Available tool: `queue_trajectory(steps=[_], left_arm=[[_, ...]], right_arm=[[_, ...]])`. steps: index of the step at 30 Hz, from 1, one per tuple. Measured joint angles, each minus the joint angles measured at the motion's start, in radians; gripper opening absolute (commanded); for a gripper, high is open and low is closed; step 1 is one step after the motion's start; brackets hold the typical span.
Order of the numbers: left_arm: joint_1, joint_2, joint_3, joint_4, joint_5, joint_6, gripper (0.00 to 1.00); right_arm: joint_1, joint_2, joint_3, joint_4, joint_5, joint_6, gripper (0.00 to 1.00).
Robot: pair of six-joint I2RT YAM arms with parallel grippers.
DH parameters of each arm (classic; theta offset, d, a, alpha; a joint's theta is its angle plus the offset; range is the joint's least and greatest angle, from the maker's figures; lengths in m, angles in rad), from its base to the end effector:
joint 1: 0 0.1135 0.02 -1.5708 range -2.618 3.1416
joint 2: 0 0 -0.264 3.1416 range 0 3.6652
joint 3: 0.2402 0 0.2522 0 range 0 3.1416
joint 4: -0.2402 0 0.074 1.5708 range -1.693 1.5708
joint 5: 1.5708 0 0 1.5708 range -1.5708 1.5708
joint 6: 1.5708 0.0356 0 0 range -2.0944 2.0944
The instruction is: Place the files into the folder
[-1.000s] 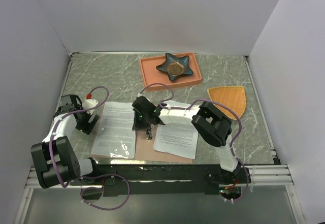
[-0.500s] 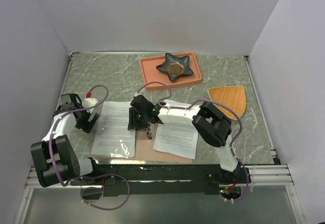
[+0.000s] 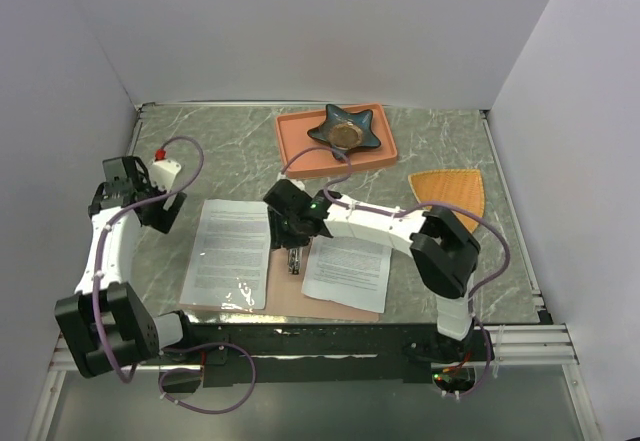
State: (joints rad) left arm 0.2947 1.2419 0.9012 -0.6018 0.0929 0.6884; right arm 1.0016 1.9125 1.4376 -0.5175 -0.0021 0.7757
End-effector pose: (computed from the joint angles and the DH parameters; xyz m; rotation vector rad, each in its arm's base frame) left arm 0.2402 0.0694 0.2495 0.5325 2.4744 0.2844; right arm 0.2229 0.3485 0.2118 -0.3063 2.6925 0.6277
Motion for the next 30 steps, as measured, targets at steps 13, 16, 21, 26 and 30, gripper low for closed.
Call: queue_trajectory(steps=[13,16,21,26,30], left_arm=[[-0.177,-0.110,0.036,-0.120,0.034,-0.109,0.96],[-0.204,-0.113,0.036,-0.141,0.035,-0.121,0.96],[-0.210,-0.130,0.035,-0.158,0.034,-0.133,0.96],[-0.211,-0.132,0.016,-0.158,0.033,-0.133,0.96],[-0.211,-0.133,-0.001,-0.162,0.033,-0.133,0.96]], right_arm=[[0.011,0.068,0.018,-0.203,0.142,0.019,0.51],[0.013,0.090,0.035,-0.218,0.140,0.022,0.52],[0.015,0.109,0.111,-0.236,0.143,0.027,0.53],[0.027,0.118,0.134,-0.243,0.145,0.029,0.54],[0.030,0.142,0.154,-0.278,0.151,0.035,0.54]])
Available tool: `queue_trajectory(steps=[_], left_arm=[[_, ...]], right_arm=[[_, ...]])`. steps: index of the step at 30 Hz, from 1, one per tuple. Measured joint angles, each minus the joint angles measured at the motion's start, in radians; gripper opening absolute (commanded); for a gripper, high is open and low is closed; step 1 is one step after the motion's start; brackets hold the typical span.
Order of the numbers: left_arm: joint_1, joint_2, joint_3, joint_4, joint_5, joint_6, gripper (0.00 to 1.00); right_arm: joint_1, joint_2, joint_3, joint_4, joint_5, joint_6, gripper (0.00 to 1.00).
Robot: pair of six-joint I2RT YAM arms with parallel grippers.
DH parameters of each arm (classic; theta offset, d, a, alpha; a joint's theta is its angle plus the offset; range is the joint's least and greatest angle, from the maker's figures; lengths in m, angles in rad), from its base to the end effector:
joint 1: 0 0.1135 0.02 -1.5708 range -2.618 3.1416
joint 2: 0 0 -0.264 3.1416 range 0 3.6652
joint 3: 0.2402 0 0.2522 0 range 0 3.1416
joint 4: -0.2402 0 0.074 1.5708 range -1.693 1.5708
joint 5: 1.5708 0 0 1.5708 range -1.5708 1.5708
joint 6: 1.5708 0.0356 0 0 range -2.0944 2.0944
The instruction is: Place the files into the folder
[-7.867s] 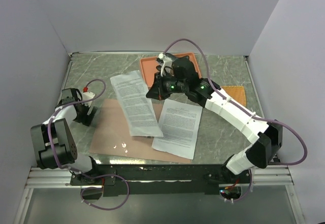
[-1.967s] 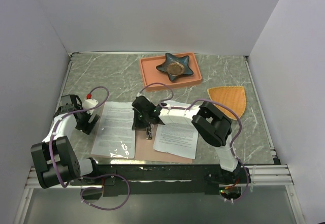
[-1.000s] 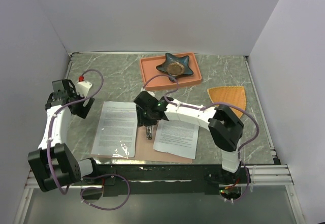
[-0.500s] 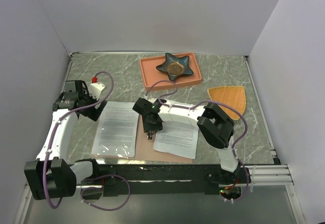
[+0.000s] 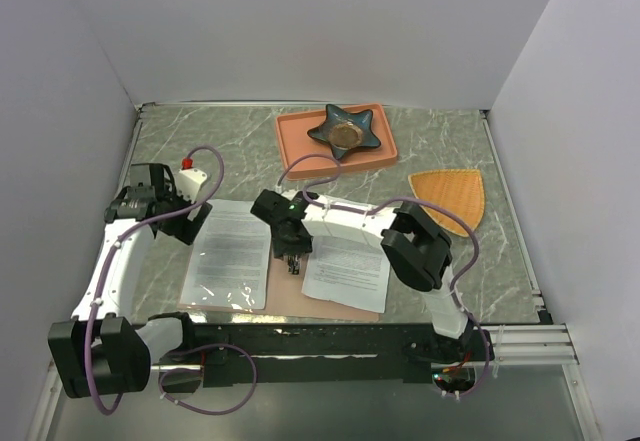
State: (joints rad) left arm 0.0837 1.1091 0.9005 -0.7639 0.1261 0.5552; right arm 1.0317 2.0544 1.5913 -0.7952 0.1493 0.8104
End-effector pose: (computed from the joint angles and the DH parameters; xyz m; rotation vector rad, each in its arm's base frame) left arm 0.2157 0.0136 0.2675 0.6398 2.4523 0.0935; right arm 0.2213 0.3597 0.1876 -0.2790 2.8124 0.2266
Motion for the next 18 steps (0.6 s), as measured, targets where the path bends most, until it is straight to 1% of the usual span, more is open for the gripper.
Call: queue_trajectory(steps=[5,8,12,15,17,18], left_arm=[[0.000,-0.019,-0.013,0.003,-0.002,0.002,0.99],[-0.002,-0.022,-0.023,0.003,-0.011,0.003,0.98],[-0.003,-0.028,-0.026,0.002,-0.010,0.002,0.98],[-0.003,-0.041,-0.025,-0.001,-0.010,0.001,0.98],[-0.003,-0.048,-0.024,-0.003,-0.008,0.001,0.99],[-0.003,-0.049,-0.023,-0.004,-0.006,0.002,0.99]], right_arm=[[0.002,0.030,0.012,-0.016,0.004,0.004,0.53],[0.002,0.031,0.011,-0.014,0.000,0.004,0.48],[0.001,0.060,0.020,-0.022,0.002,0.003,0.38],[-0.013,0.066,0.026,-0.026,-0.005,0.003,0.35],[-0.022,0.066,0.026,-0.024,-0.011,-0.002,0.34],[-0.028,0.066,0.026,-0.022,-0.015,-0.006,0.32]])
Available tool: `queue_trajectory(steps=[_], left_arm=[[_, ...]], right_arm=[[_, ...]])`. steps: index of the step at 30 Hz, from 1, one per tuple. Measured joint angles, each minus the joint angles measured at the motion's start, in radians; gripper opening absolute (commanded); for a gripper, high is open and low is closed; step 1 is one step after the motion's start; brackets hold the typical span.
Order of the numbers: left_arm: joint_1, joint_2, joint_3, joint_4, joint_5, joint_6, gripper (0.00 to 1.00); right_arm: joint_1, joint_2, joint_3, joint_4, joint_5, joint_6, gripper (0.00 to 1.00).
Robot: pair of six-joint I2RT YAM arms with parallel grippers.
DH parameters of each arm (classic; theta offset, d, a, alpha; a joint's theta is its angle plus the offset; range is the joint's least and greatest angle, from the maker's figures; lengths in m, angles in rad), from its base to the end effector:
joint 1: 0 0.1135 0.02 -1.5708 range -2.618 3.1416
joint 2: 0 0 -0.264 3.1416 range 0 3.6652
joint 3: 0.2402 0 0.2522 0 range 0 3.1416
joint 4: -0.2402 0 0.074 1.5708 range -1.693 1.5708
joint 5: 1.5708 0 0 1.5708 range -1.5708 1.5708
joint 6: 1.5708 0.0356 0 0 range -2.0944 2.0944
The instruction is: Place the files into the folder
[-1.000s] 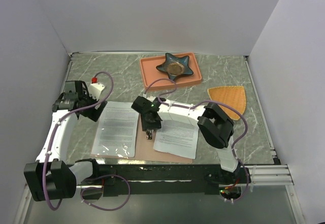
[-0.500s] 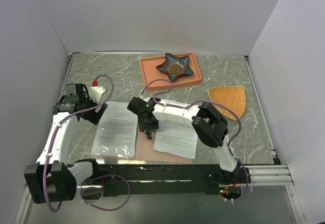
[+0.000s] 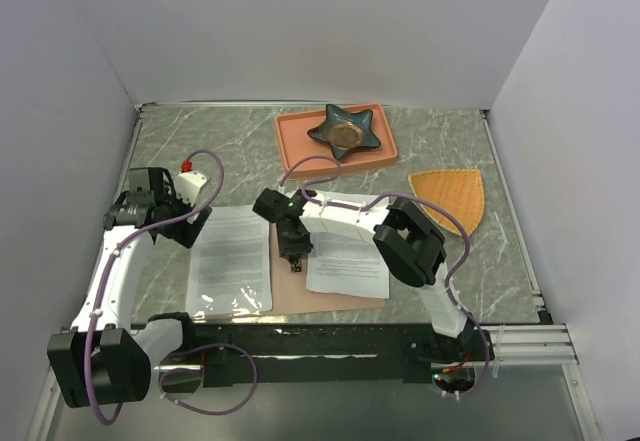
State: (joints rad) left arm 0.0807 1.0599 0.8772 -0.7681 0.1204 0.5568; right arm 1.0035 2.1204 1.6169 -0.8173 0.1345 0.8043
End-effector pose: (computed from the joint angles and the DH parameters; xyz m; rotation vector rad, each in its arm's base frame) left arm 0.2059 0.0124 0.2693 0.6401 2.4321 0.1085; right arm 0.2343 0.3588 0.1671 -0.2619 2.8656 0.1642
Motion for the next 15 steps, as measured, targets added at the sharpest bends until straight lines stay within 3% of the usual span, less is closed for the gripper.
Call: queue_trajectory(steps=[6,15], left_arm=[[0.000,0.003,0.000,0.002,0.008,-0.001,0.99],[0.000,0.026,0.021,0.004,0.014,-0.003,0.99]], right_arm=[[-0.053,-0.004,-0.011,0.021,-0.015,-0.013,0.26],[-0.084,0.042,0.070,-0.015,-0.008,0.030,0.28]])
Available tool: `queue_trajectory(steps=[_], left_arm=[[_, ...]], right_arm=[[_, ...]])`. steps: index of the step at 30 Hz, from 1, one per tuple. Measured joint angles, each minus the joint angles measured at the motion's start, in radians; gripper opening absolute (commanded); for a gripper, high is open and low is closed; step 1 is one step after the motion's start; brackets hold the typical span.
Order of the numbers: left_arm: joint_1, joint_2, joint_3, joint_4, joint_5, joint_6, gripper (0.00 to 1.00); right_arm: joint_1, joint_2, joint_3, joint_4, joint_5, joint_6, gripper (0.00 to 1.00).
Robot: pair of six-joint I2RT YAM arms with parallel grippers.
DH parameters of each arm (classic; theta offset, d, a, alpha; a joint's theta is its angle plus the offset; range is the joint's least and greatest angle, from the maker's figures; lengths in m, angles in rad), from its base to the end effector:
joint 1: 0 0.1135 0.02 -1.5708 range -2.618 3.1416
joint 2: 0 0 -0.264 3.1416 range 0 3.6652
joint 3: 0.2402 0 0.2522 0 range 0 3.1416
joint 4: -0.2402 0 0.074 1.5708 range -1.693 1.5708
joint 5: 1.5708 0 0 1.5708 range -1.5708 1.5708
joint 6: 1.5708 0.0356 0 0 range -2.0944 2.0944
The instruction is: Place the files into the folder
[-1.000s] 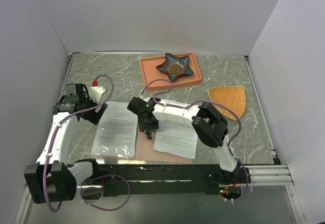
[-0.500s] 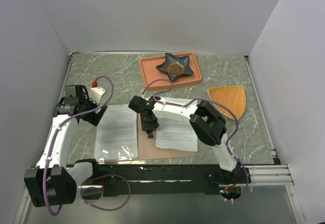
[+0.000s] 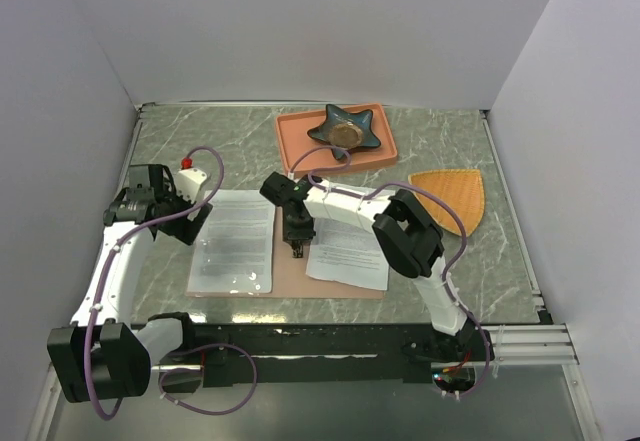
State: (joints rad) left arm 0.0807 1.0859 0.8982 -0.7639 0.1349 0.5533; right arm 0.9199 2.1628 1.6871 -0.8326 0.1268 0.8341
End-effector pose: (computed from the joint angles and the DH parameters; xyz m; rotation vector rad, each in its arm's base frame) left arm 0.2119 0.0123 0.2713 0.6407 2.4290 0.0892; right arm 0.2707 0.3480 0.1682 -0.0991 2.8702 0.1749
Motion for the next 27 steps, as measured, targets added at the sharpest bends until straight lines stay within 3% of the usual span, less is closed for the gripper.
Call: queue_trajectory(steps=[2,8,10,13,14,19,20,22,23,24,25,26,27], left_arm=[[0.000,0.000,0.000,0.001,-0.001,0.000,0.99],[0.000,-0.023,0.003,0.034,-0.021,-0.041,0.96],[0.000,-0.029,0.024,0.035,-0.017,-0.060,0.96],[0.000,-0.013,0.126,0.005,0.021,-0.107,0.96],[0.000,0.004,0.189,-0.013,0.043,-0.129,0.96],[-0.001,0.009,0.353,-0.025,0.149,-0.229,0.98],[-0.002,0.000,0.359,-0.027,0.166,-0.241,0.78],[-0.002,-0.019,0.362,-0.036,0.204,-0.266,0.47],[-0.002,-0.022,0.362,-0.048,0.219,-0.275,0.32],[-0.002,-0.021,0.362,-0.062,0.233,-0.287,0.32],[-0.002,-0.017,0.364,-0.085,0.246,-0.296,0.42],[-0.002,-0.016,0.366,-0.100,0.261,-0.302,0.61],[-0.002,-0.021,0.365,-0.109,0.276,-0.314,0.59]], right_arm=[[0.000,0.018,0.029,-0.002,-0.002,0.007,0.28],[0.001,0.041,0.069,-0.005,-0.003,0.032,0.47],[0.002,0.041,0.069,0.003,-0.003,0.045,0.58],[0.005,0.033,0.063,0.039,-0.014,0.056,0.96],[0.005,0.022,0.049,0.068,-0.023,0.053,0.99],[0.016,-0.161,-0.111,0.242,-0.037,-0.034,1.00],[0.018,-0.212,-0.150,0.278,-0.041,-0.050,1.00],[0.017,-0.388,-0.297,0.429,-0.065,-0.081,0.99],[0.015,-0.484,-0.375,0.502,-0.095,-0.090,0.90],[0.008,-0.577,-0.451,0.571,-0.129,-0.094,0.83],[-0.003,-0.662,-0.529,0.654,-0.161,-0.096,0.75],[-0.017,-0.722,-0.595,0.728,-0.188,-0.094,0.49],[-0.038,-0.782,-0.669,0.803,-0.220,-0.090,0.38]])
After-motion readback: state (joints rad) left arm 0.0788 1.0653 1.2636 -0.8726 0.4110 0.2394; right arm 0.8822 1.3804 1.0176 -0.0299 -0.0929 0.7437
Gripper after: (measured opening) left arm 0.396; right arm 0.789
